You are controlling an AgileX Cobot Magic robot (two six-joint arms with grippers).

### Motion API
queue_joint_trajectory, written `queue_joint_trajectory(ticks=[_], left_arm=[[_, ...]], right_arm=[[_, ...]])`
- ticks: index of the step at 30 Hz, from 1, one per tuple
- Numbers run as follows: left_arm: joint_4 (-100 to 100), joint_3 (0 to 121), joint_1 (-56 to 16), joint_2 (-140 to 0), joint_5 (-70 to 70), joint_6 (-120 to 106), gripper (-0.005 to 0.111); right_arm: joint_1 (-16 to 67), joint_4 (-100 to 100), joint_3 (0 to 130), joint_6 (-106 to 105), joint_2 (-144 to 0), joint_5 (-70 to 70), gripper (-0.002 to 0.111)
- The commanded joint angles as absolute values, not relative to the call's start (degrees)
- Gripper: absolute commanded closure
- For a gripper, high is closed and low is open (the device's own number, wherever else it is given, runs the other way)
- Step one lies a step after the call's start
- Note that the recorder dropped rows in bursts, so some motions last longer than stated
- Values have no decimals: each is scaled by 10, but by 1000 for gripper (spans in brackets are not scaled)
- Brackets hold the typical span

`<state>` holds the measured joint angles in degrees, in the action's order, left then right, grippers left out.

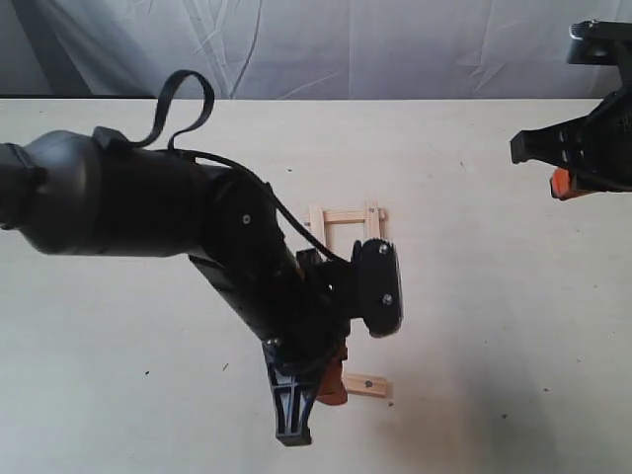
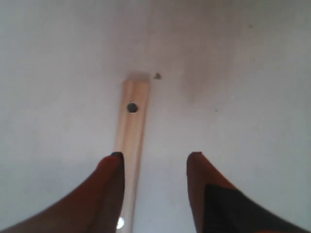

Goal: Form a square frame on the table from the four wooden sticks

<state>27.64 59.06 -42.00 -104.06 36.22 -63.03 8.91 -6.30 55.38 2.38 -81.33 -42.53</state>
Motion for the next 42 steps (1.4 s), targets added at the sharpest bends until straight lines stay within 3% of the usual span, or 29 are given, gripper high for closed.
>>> queue_joint_trajectory(ticks=[1, 19, 22, 26, 30, 42], left_arm=[[303, 594, -423, -1071, 360, -679, 65], [238, 595, -423, -1108, 304, -666, 66], [223, 595, -423, -1109, 312, -666, 76], [215, 595, -423, -1109, 314, -658, 106], [186, 611, -423, -1102, 323, -632, 107], [52, 854, -375, -1150, 359, -504, 107]], right_arm=[[86, -70, 552, 13, -811, -419, 108], [86, -95, 552, -5, -811, -415, 108], [86, -95, 552, -5, -811, -414, 108], [86, -95, 552, -5, -811, -410, 108], [86, -95, 552, -5, -811, -407, 108], [86, -95, 552, -5, -808, -388, 108]])
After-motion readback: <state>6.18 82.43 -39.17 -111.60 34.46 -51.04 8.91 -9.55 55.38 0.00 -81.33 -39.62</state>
